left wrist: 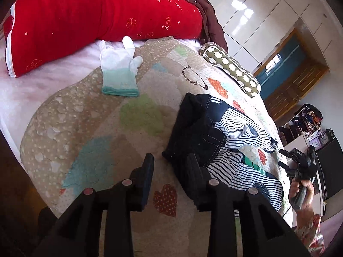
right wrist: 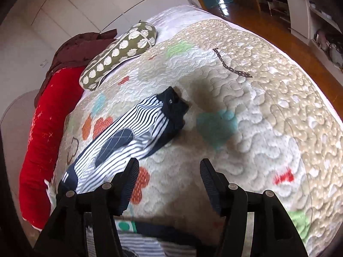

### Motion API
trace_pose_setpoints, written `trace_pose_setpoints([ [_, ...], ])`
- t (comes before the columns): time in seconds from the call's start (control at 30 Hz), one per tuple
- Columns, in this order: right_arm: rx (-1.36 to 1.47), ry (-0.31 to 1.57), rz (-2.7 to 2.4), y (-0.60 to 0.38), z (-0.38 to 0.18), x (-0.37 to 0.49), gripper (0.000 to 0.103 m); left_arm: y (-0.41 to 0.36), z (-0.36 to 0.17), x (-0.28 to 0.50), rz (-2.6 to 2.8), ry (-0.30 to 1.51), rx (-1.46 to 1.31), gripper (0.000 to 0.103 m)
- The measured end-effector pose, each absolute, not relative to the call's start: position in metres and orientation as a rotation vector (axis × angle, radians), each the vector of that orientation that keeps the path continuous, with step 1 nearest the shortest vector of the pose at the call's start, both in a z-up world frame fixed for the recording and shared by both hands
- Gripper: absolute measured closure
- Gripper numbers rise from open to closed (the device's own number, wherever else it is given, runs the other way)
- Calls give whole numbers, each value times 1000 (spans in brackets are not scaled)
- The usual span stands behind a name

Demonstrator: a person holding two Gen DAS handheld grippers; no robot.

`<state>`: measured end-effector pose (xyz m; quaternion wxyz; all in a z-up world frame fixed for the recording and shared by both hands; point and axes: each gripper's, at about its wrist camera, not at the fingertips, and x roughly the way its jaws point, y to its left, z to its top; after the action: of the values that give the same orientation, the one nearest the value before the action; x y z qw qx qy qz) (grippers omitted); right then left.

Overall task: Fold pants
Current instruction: 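Grasp the striped pants edge with the right tool while the left tool grips the waistband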

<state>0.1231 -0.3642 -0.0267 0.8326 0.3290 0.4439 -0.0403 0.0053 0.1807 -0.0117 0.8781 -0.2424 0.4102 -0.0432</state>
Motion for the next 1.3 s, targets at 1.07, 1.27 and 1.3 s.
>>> trace_pose_setpoints([
  [1.07, 495, 881, 23, -384, 27, 43, 34, 78, 20, 83, -269, 901, -128, 51],
  [1.27, 299, 986, 160, -333, 27, 122, 34, 28, 5, 180, -388, 1009, -25, 51],
  [1.3, 282, 996, 168, -329, 25, 136, 34, 21, 2, 192, -400, 1016, -10, 51],
])
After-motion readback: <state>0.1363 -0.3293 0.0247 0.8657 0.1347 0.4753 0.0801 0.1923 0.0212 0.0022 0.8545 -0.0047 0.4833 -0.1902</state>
